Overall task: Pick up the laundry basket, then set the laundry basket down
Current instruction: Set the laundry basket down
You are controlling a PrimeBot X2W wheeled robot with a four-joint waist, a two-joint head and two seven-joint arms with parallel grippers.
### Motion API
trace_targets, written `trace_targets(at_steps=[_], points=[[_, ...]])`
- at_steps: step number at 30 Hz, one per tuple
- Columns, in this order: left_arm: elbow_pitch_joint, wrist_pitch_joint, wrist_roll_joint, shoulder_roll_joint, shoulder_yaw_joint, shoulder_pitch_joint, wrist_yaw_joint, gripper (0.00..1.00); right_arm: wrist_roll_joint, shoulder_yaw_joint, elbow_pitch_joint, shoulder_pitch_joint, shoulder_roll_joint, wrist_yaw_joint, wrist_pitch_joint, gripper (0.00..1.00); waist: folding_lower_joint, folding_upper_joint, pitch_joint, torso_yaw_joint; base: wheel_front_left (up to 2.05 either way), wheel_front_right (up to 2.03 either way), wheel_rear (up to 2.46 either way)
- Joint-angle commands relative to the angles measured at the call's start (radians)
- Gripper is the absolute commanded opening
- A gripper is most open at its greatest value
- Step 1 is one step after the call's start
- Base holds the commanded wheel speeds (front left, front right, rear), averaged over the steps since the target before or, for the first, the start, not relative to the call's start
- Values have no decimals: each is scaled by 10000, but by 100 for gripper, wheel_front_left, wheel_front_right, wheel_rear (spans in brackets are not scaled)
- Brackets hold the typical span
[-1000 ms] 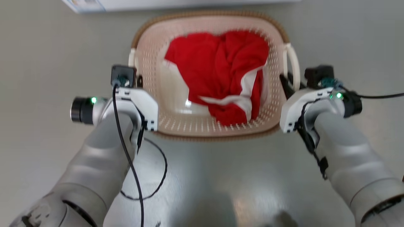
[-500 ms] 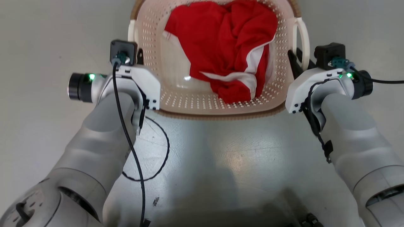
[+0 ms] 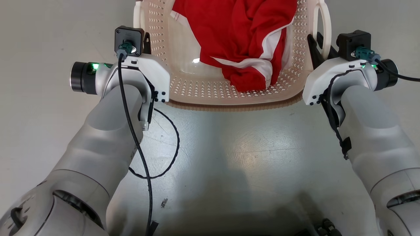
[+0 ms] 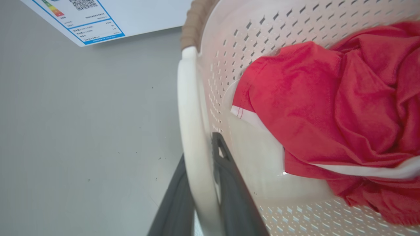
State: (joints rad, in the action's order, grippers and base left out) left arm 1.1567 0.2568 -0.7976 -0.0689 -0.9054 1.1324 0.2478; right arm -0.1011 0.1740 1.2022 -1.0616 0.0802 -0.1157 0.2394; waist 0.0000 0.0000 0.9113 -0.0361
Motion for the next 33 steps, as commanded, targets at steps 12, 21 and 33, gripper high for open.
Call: trace_targets(at_steps=[12, 21, 33], points=[[177, 49, 397, -16, 339, 13, -102, 0, 690, -412, -277, 611, -300, -150, 223, 0, 0, 0, 139, 66, 0, 0, 0], [344, 49, 472, 55, 451, 73, -156, 0, 758, -484, -281, 631, -300, -150, 223, 33, 0, 0, 208, 70, 0, 0, 0], [252, 49, 603, 100, 866, -74, -39, 100, 1350, -1198, -668, 808, -300, -150, 223, 100, 0, 0, 140, 120, 0, 0, 0]])
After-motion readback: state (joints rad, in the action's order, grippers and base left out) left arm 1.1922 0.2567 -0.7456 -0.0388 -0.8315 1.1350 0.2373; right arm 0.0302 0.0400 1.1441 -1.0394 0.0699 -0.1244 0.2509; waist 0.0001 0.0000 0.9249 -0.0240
